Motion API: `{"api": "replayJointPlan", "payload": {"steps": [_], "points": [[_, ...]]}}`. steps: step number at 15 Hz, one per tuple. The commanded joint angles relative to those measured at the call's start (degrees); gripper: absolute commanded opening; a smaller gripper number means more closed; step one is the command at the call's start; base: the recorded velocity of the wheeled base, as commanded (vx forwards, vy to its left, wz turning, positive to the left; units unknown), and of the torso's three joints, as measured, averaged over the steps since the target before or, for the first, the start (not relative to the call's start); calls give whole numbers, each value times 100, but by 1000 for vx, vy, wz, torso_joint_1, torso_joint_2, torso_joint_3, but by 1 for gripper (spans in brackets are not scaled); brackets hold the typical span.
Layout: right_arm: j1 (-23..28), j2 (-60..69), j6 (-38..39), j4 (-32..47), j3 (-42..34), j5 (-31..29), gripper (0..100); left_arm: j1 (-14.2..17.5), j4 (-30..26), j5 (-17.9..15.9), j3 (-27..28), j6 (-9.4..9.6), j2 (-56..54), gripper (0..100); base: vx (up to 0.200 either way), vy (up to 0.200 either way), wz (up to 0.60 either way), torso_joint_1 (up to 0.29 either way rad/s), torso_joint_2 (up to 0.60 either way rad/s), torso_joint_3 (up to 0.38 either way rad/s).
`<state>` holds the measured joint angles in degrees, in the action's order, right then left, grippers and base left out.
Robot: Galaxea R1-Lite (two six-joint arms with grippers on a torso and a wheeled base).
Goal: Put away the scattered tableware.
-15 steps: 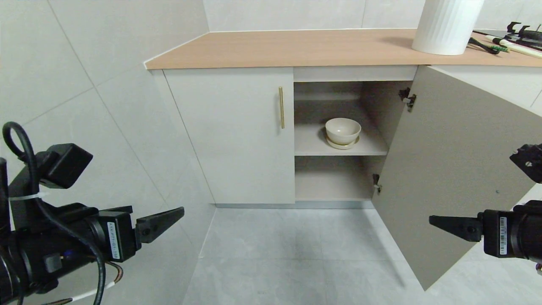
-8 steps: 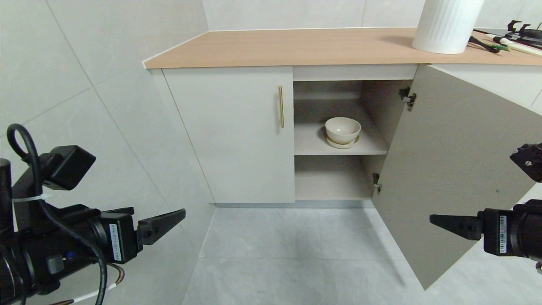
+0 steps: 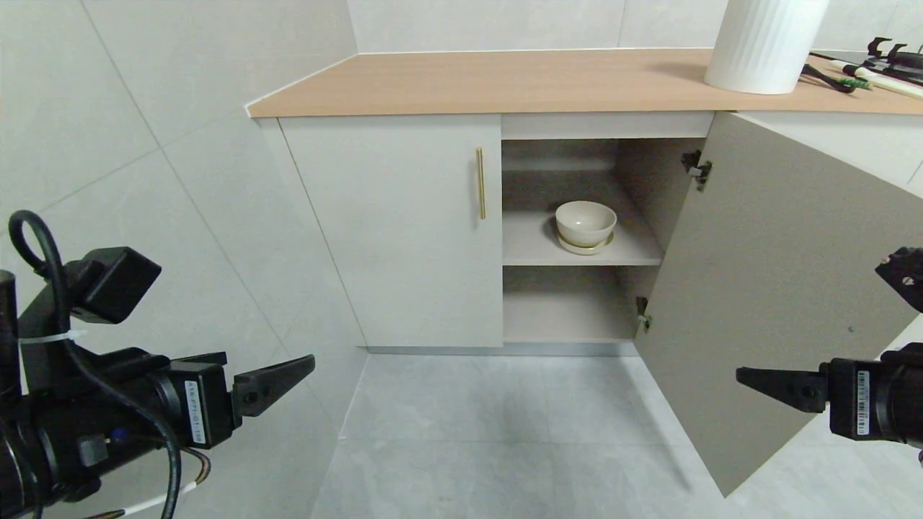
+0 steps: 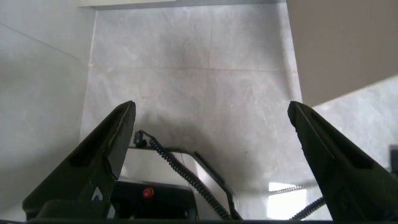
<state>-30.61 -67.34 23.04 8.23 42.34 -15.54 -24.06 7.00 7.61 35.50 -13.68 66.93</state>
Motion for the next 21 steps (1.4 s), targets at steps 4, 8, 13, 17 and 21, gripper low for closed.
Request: {"api": "replayJointPlan", "payload": {"steps": [4, 8, 13, 17, 21], "points": [[38, -7, -10, 583, 196, -1, 100, -2, 3, 39, 1, -3, 13, 100, 0, -200, 0, 4, 4, 1], [495, -227, -1, 917, 372, -230, 100, -2, 3, 39, -25, -3, 13, 100, 0, -200, 0, 2, 5, 0], [1514, -596, -1, 891, 688, -494, 100, -2, 12, 30, -43, -12, -4, 100, 0, -120, 0, 2, 0, 0], [2085, -825, 51, 689, 881, -494, 100, -2, 30, 39, -43, -12, 5, 100, 0, 0, 0, 0, 0, 0], [2551, -1229, 254, -41, 873, -502, 100, 33, 56, 22, -43, -12, 31, 100, 0, 0, 0, 0, 0, 0]]}}
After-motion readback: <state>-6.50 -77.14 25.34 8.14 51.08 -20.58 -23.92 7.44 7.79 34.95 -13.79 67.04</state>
